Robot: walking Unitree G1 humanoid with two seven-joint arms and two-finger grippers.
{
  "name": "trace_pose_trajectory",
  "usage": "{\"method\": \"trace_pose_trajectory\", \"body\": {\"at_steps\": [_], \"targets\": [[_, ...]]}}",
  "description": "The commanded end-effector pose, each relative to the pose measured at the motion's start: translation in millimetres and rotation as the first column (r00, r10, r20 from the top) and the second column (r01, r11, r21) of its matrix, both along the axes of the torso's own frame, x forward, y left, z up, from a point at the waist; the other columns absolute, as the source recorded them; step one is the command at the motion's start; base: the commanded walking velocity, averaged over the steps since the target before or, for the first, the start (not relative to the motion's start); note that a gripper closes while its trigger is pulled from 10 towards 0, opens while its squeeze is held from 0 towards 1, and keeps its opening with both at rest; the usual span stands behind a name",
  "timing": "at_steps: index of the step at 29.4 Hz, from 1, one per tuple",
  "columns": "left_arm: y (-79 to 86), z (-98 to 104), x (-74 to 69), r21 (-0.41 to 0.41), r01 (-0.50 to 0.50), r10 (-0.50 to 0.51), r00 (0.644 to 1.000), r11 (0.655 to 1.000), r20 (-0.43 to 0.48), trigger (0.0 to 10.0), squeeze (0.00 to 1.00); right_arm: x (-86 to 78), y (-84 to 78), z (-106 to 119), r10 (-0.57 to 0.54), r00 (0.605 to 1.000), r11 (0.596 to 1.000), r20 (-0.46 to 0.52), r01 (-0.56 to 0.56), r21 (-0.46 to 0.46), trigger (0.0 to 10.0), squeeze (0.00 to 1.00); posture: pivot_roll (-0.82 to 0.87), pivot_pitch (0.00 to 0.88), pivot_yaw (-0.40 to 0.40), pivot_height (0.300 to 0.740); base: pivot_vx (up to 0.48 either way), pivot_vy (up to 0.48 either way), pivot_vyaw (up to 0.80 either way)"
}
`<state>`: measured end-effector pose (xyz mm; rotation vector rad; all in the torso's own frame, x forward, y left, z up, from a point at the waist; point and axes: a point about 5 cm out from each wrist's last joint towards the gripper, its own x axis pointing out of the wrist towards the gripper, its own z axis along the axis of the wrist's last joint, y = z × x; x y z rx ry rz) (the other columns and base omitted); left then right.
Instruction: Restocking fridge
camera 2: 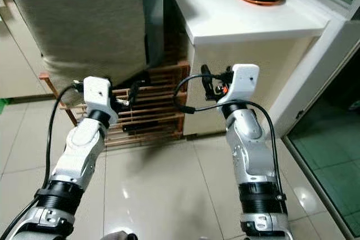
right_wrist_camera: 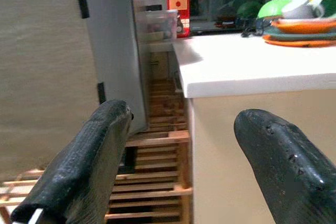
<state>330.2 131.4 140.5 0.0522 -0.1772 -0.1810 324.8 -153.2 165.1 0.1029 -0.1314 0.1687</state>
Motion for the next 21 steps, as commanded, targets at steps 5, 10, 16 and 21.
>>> {"method": "trace_pose_trajectory", "body": {"at_steps": [5, 10, 16, 21], "targets": [[-3.2, 24, 3.7, -0.082, -0.021, 0.023, 0.999, 0.996, 0.026, 10.0, 0.00, -6.6, -6.0, -10, -0.024, 1.000, 0.999, -0.016, 0.023, -0.022, 10.0, 0.00, -0.09, 0.000, -0.001, 0.740, 0.253, 0.000, 0.00], [1.9, 27, 7.4, -0.119, -0.085, 0.086, 0.996, 0.989, -0.001, 10.0, 0.00, -6.9, -6.3, -14, -0.020, 0.999, 1.000, -0.030, 0.019, -0.019, 10.0, 0.00, -0.09, 0.000, -0.017, 0.740, 0.478, 0.000, 0.00], [5.6, 25, 9.0, -0.162, -0.110, 0.106, 0.994, 0.981, -0.029, 10.0, 0.00, -4.3, -2.5, -14, 0.002, 1.000, 1.000, -0.029, -0.003, -0.025, 10.0, 0.00, -0.09, 0.000, -0.019, 0.740, 0.469, 0.000, 0.00], [5.5, 24, 9.3, -0.100, -0.129, 0.125, 0.991, 0.987, -0.044, 10.0, 0.00, -5.3, -5.5, -15, -0.010, 1.000, 1.000, -0.030, 0.010, -0.021, 10.0, 0.00, -0.10, 0.000, -0.006, 0.740, 0.369, 0.000, 0.00]]}}
